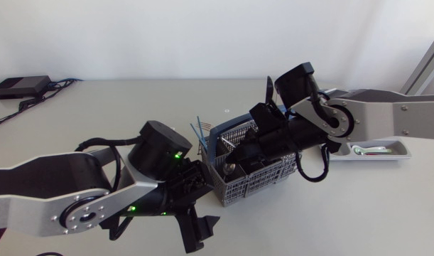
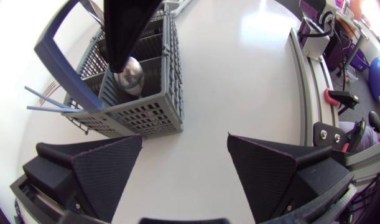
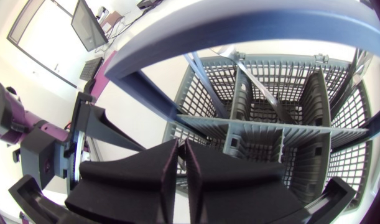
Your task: Sort the cutlery from the basket into the organizer compartments.
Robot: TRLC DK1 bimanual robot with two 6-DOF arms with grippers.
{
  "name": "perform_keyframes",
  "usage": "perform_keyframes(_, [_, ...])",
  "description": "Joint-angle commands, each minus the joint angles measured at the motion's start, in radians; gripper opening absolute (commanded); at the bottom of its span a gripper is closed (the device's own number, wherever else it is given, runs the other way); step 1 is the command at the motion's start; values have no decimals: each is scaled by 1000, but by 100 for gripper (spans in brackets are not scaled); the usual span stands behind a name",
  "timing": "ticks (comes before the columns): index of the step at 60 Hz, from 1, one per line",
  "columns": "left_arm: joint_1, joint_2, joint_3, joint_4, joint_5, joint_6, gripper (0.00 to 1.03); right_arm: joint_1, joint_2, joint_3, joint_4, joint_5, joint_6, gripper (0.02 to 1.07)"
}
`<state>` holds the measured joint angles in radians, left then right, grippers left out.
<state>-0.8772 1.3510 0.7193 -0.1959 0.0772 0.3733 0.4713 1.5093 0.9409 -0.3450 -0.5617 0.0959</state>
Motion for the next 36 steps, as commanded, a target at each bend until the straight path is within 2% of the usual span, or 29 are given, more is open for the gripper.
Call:
perform_keyframes(1, [12, -36, -29, 7, 7, -13, 95, 1, -14, -50, -48, 51, -51, 10])
perform_keyframes(11, [23, -66, -43, 7, 7, -13, 95, 10, -103, -59, -77, 45, -71, 9])
perform_keyframes(23, [20, -72, -47, 7, 7, -14, 95, 10, -212, -21, -170, 13, -74, 9])
perform_keyframes(36, [14, -73, -41, 3, 7, -16, 95, -105, -195, 61, -295, -193, -91, 9])
